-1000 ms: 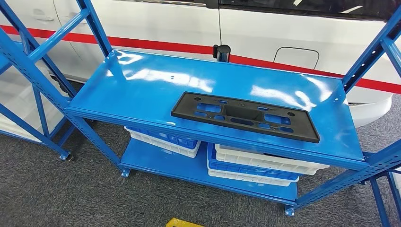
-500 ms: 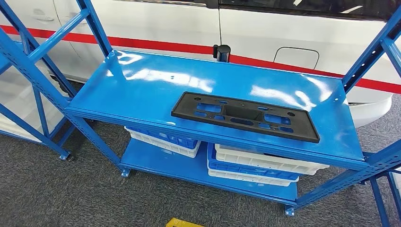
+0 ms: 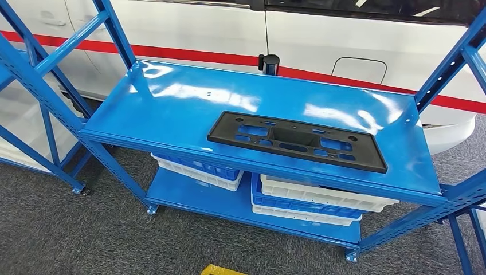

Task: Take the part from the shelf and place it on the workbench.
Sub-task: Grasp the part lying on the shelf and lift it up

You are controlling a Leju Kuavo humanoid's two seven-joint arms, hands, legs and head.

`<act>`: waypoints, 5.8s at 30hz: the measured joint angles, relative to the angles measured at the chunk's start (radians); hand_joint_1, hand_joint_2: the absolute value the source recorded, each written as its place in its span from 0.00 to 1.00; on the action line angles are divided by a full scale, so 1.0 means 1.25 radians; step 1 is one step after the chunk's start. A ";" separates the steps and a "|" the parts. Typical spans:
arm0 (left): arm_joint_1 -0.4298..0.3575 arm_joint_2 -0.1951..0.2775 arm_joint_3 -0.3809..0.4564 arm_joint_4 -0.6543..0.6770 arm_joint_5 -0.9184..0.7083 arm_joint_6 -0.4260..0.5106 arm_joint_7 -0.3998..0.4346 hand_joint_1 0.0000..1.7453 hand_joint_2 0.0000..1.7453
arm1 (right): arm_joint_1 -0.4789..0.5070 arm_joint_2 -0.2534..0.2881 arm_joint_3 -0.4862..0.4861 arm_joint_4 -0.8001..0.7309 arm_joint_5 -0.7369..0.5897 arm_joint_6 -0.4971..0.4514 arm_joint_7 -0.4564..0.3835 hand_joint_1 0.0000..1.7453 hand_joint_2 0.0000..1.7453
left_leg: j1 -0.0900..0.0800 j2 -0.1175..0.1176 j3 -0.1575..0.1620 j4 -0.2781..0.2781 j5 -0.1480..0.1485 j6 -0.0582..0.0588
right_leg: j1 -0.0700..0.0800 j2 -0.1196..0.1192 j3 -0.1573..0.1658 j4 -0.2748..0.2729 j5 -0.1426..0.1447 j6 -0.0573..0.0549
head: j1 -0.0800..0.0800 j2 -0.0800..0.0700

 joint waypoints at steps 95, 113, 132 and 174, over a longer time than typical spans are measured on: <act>0.313 0.404 -0.622 -1.053 0.112 0.504 0.097 0.00 1.00 | 0.101 -0.101 0.235 -1.085 0.444 -0.456 -0.252 0.00 1.00 | 0.000 0.000 0.000 0.000 0.000 0.000 | 0.000 0.000 0.006 0.000 0.000 0.000 | 0.000 0.000; 0.257 0.367 -0.627 -1.032 0.084 0.538 0.140 0.00 1.00 | -0.007 -0.088 0.380 -1.146 0.870 -0.459 -0.196 0.00 1.00 | 0.000 0.000 0.000 0.000 0.001 0.000 | 0.000 0.000 0.007 0.000 0.000 0.000 | 0.000 0.000; 0.038 0.332 -0.752 -0.865 0.196 0.535 0.152 0.00 1.00 | -0.191 -0.025 0.431 -0.966 1.117 -0.349 -0.099 0.00 1.00 | 0.000 -0.001 0.000 0.000 0.002 0.000 | 0.000 0.000 0.006 0.000 0.001 0.000 | 0.000 0.000; -0.184 -0.070 -0.217 -0.438 -0.277 0.059 0.260 0.00 1.00 | -0.197 -0.033 0.389 -0.836 1.171 -0.298 0.029 0.00 1.00 | 0.000 0.000 0.000 0.001 0.002 0.000 | 0.000 0.000 0.005 0.000 0.001 0.001 | 0.000 0.000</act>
